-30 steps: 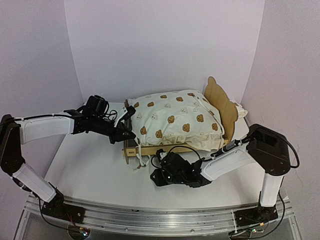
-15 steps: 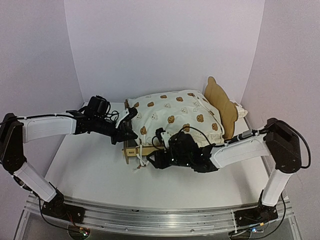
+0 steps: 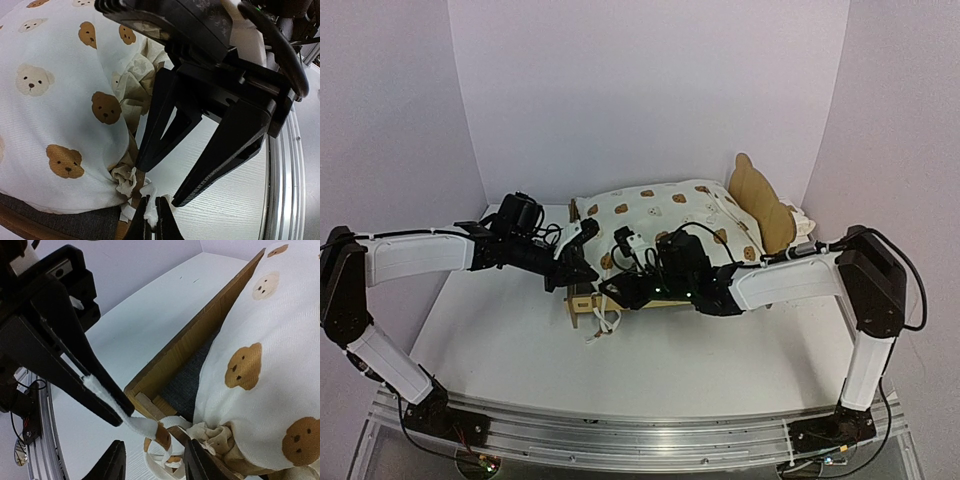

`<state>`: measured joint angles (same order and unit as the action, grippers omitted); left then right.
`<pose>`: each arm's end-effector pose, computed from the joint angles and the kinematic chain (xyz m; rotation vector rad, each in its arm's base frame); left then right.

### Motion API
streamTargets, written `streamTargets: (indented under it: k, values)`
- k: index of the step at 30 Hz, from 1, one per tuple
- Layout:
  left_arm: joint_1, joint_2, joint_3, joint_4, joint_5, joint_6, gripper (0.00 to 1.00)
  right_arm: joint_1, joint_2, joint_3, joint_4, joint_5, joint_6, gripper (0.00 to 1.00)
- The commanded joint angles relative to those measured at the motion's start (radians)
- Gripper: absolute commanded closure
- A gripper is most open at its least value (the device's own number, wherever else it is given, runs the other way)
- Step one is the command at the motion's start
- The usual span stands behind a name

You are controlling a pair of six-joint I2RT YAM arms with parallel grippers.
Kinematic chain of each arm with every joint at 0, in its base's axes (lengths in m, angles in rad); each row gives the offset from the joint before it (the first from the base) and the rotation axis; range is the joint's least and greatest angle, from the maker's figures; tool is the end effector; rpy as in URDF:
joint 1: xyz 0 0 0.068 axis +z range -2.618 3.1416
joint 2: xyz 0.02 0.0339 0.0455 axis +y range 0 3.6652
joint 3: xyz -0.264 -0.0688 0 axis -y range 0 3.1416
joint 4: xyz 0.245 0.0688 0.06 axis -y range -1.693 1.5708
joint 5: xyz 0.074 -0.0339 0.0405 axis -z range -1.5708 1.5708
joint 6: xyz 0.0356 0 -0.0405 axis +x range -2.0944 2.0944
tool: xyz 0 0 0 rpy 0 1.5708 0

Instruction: Set up the pet bed

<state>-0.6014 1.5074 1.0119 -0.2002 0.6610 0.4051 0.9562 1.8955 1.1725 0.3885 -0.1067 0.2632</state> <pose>0.2562 -0.2023 0.2478 1.3691 1.7555 -0.8513 0.2454 0.3543 0.2107 -0.7554 1.8670 0.9076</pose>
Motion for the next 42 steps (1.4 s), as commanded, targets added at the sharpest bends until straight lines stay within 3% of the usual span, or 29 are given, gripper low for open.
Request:
streamTargets:
  k: [1,13,22,26,30,37,38,40,42]
  values:
    - [-0.001,0.007,0.021,0.013,0.010,0.014,1.00,0.003,0.015,0.050,0.013,-0.043,-0.030,0.59]
    - [-0.003,0.008,0.015,0.019,0.023,0.009,1.00,0.004,0.061,0.078,0.013,0.102,-0.055,0.89]
    - [-0.003,0.010,0.013,0.024,0.026,0.005,1.00,0.003,0.065,0.079,0.022,0.046,-0.085,0.89]
    - [-0.003,0.011,0.017,0.027,0.025,-0.001,1.00,0.004,0.074,0.082,0.031,0.000,-0.105,0.81]
    - [-0.002,0.012,0.018,0.029,0.024,0.001,1.00,0.003,0.078,0.075,0.057,0.004,-0.114,0.80]
    - [-0.002,0.011,0.016,0.024,0.018,-0.003,0.99,0.004,0.098,0.087,0.076,0.035,-0.087,1.00]
    - [-0.003,0.008,0.016,0.021,0.010,-0.007,0.95,0.004,0.097,0.083,0.076,0.047,-0.077,1.00]
    - [-0.003,-0.001,0.012,0.009,-0.028,-0.017,0.72,0.003,0.092,0.069,0.076,0.067,-0.060,1.00]
    - [-0.003,-0.022,0.009,-0.013,-0.095,-0.010,0.58,0.003,0.086,0.057,0.076,0.074,-0.042,1.00]
